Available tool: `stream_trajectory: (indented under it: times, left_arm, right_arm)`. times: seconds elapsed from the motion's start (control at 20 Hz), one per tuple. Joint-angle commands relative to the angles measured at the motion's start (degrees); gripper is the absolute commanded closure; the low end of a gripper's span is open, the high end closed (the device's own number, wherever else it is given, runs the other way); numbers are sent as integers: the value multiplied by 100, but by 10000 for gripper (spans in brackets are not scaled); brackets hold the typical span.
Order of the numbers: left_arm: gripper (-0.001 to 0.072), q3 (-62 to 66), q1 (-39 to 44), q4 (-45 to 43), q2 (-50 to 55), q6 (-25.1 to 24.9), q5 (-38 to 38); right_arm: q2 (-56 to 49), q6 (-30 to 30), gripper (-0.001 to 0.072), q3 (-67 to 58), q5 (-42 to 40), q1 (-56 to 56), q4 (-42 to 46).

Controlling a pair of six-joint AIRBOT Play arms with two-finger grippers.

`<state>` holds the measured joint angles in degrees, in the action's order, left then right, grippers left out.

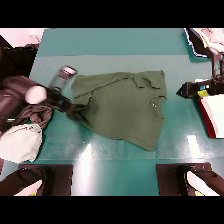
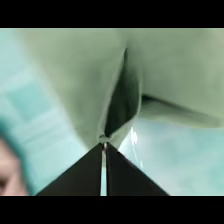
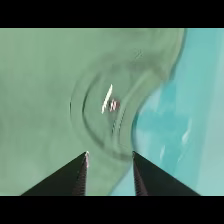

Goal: Fold the shirts.

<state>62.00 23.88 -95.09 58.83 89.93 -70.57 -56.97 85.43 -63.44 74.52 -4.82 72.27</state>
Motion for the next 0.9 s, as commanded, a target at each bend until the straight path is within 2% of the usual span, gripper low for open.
stream_trajectory:
  times: [0.0, 0.05, 0.2, 0.3, 0.45, 0.55, 0.65, 0.8, 0.85]
  left_arm:
    - [686, 131, -1196, -138, -654, -166, -400]
    - [686, 131, -1596, -133, -702, -186, -393]
    - [686, 125, -2465, 227, -693, -190, -385]
    - [686, 120, -2736, 643, -693, -348, -372]
    - [685, 120, -2774, 909, -693, -393, -354]
    - [686, 120, -2774, 1086, -693, -446, -337]
    - [685, 120, -2774, 1156, -693, -446, -339]
    - [685, 120, -2774, 1156, -693, -448, -341]
    - [685, 120, -2774, 1156, -693, -448, -343]
  right_arm:
    - [162, -256, 200, 734, 457, -367, -678]
    - [260, -258, 161, 1084, 468, -461, -782]
    - [522, -254, 156, 2192, 564, -688, -984]
    - [616, -251, 156, 2857, 496, -743, -1248]
    - [621, -234, 157, 3617, 122, -682, -1370]
    - [619, -240, 159, 4015, -219, -540, -1952]
    - [621, -240, 161, 4269, -557, -199, -2345]
    - [614, -57, 164, 4358, -1064, 590, -2470]
    - [614, 70, 216, 4358, -1318, 866, -2472]
